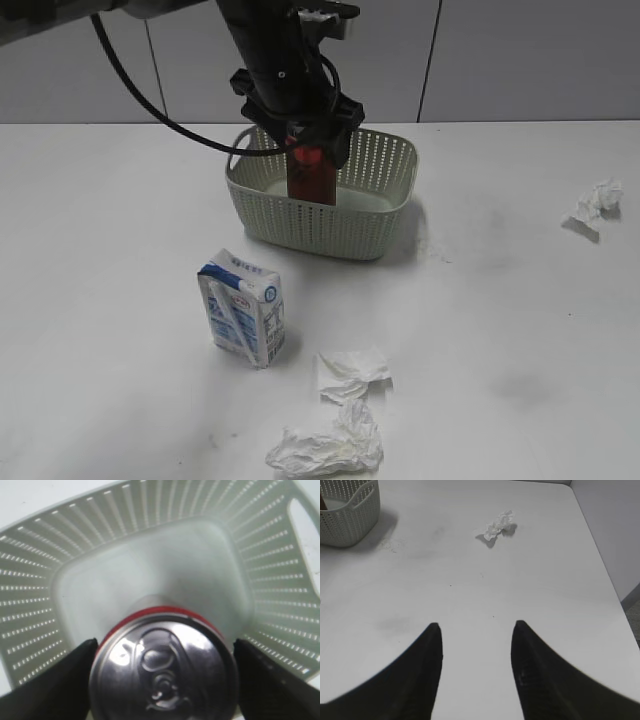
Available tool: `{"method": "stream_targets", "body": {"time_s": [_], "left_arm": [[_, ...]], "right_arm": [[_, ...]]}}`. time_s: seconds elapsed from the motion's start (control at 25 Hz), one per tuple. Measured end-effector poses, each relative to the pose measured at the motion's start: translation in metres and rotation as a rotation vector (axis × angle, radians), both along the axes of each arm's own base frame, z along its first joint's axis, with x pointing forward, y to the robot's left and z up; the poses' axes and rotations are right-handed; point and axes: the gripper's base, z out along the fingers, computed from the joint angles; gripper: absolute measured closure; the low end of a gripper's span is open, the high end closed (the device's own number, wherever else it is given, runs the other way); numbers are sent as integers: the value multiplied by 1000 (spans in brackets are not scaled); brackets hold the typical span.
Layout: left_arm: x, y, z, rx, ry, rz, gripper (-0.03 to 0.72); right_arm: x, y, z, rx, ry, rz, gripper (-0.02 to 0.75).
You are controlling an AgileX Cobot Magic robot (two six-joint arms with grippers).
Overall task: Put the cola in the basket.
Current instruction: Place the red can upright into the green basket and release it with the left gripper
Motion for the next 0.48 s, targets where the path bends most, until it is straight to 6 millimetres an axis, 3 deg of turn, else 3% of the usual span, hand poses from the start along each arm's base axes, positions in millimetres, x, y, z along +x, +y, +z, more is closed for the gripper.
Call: {"method": "stream_targets", "body": {"time_s": [0.24, 0.48], "left_arm": [[-4, 2, 23, -35, -41, 2, 52], [-11, 25, 81, -105, -133, 32, 56]], "right_arm": [[0, 0, 0, 1, 0, 0, 389], [0, 0, 0, 1, 0, 0, 389]]}}
